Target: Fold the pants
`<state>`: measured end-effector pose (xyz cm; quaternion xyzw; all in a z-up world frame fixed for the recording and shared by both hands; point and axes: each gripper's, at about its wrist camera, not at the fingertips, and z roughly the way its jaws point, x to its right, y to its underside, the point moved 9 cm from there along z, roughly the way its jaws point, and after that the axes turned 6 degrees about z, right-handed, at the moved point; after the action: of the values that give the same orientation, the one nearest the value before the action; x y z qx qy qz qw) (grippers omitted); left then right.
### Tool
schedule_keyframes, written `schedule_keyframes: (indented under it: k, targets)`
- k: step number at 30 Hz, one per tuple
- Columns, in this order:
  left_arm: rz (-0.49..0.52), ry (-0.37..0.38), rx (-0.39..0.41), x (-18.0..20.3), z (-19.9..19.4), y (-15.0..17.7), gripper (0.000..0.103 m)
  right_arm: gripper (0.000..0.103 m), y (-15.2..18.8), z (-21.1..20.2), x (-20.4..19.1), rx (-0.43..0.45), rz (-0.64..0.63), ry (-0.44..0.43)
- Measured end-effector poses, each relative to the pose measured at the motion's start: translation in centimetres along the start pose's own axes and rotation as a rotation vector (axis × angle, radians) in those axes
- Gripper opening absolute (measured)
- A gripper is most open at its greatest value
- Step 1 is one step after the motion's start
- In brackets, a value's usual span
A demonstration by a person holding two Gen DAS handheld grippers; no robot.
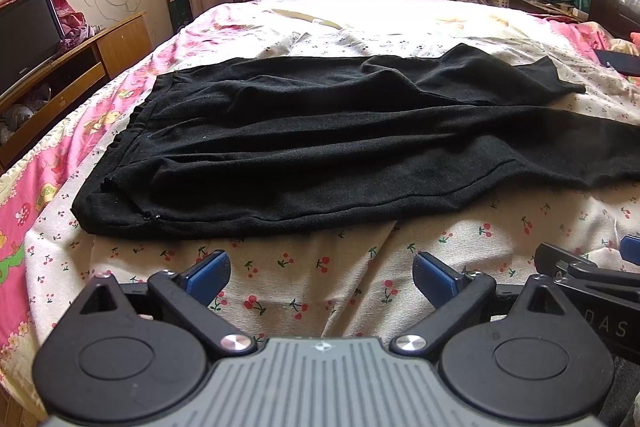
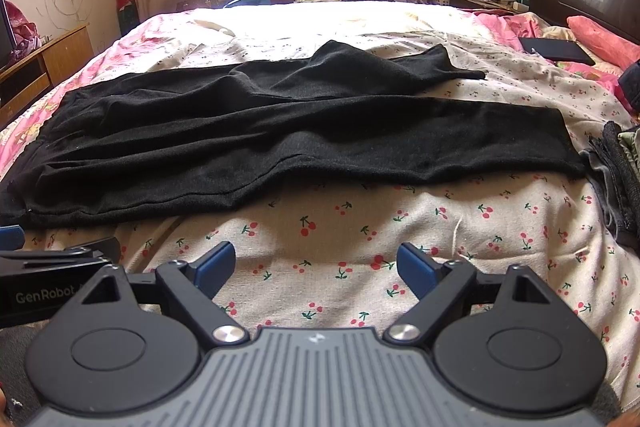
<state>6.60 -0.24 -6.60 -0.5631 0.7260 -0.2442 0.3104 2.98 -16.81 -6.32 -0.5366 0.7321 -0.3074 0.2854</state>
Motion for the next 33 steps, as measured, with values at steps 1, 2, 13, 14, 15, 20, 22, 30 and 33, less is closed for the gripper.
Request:
schedule_keyframes:
  k: [1,2,13,14,15,20,22,30,33]
  targets:
    - [0.002,-0.002,-0.001,0.0,0.0,0.0,0.103,0.088,0.0,0.0,0.0,0.000,0.000,0.000]
    - [0.003,-0.003,-0.001,0.0,0.0,0.0,0.103,0.088,0.0,0.0,0.0,0.000,0.000,0.001]
    - [0.018,-0.017,0.022,0.3,-0.4,-0.2,0.103,0.088,-0.1,0.0,0.1,-0.008,0.005,-0.005]
    - [0.022,-0.018,0.021,0.3,-0.4,-0.2,0.103,0.088,-0.1,0.0,0.2,-0.009,0.008,-0.007]
    - [0.021,-0.012,0.010,0.3,-0.4,-0.1,0.103,0.088,-0.1,0.0,0.2,-0.011,0.012,-0.009]
    - [0.015,-0.002,-0.007,0.3,-0.4,0.0,0.103,0.088,-0.2,-0.2,0.2,-0.012,0.015,-0.012]
    - [0.010,0.003,-0.006,0.3,-0.4,0.0,0.103,0.088,-0.2,-0.2,0.2,-0.013,0.016,-0.012]
    - [0.068,-0.026,0.078,1.5,-2.1,-2.1,0.103,0.088,-1.4,-0.9,1.4,-0.033,0.107,-0.072]
    - [0.092,0.009,0.038,3.0,-2.2,-3.2,0.103,0.088,-2.2,-1.2,2.8,-0.058,0.202,-0.121]
